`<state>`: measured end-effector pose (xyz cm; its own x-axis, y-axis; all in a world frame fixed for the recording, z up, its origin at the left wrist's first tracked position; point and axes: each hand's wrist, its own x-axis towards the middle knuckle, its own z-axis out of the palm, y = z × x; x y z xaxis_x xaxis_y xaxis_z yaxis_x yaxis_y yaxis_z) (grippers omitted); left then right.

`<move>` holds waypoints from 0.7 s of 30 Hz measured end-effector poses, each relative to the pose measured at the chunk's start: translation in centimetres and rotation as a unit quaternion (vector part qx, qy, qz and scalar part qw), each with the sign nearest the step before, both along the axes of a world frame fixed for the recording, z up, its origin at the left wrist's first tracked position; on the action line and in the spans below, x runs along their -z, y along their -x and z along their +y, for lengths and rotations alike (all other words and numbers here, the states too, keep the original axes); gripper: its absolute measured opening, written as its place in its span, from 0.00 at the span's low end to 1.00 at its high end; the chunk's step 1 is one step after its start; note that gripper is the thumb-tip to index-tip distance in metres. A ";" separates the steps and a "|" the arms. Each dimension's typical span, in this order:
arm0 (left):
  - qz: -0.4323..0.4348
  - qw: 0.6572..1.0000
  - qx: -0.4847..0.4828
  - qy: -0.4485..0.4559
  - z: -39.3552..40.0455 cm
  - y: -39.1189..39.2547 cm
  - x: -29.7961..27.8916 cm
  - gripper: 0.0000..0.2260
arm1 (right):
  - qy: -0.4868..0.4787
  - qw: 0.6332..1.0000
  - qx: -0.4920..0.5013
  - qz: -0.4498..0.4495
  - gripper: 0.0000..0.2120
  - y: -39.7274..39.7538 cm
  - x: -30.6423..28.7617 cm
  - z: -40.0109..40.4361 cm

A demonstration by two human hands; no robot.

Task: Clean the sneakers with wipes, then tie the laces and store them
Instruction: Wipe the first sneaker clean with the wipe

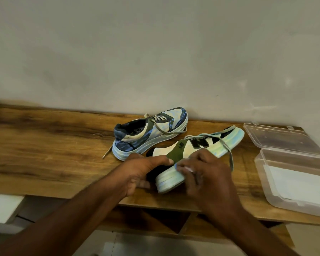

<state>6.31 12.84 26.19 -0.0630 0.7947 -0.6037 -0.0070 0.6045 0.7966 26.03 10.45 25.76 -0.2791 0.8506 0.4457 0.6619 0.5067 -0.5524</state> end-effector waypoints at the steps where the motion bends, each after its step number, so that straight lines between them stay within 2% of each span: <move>1: -0.003 1.000 -0.003 0.003 -0.1 0.0 -0.1 0.22 | 0.008 0.999 0.038 0.022 0.11 -0.9 -0.3 0.9; 3: -0.009 1.000 -0.006 0.006 -0.1 0.0 -0.1 0.22 | 0.024 0.994 0.097 0.049 0.11 -2.3 -1.0 2.1; 5: -0.010 1.000 -0.004 0.008 0.0 0.0 0.0 0.24 | 0.019 0.992 0.120 0.040 0.11 -2.5 -1.0 2.2; 8: -0.001 1.000 -0.002 0.008 0.2 0.0 0.3 0.30 | 0.012 0.995 0.093 0.044 0.10 -1.4 -0.7 1.0; 13: 0.022 1.000 0.011 -0.006 0.0 0.1 0.3 0.30 | -0.017 1.000 -0.007 0.002 0.09 0.5 0.1 -0.7; 17: 0.032 0.999 -0.007 -0.026 0.0 0.2 -0.3 0.27 | -0.010 0.998 0.057 0.015 0.11 -2.2 -0.4 1.7; 19: 0.111 0.991 -0.022 -0.077 0.1 0.4 -0.1 0.35 | -0.005 0.995 0.091 0.038 0.11 -3.0 -0.6 2.7; 21: 0.275 0.943 -0.029 -0.185 -0.3 0.0 0.2 0.43 | -0.010 0.995 0.097 0.036 0.10 -3.0 -0.4 3.0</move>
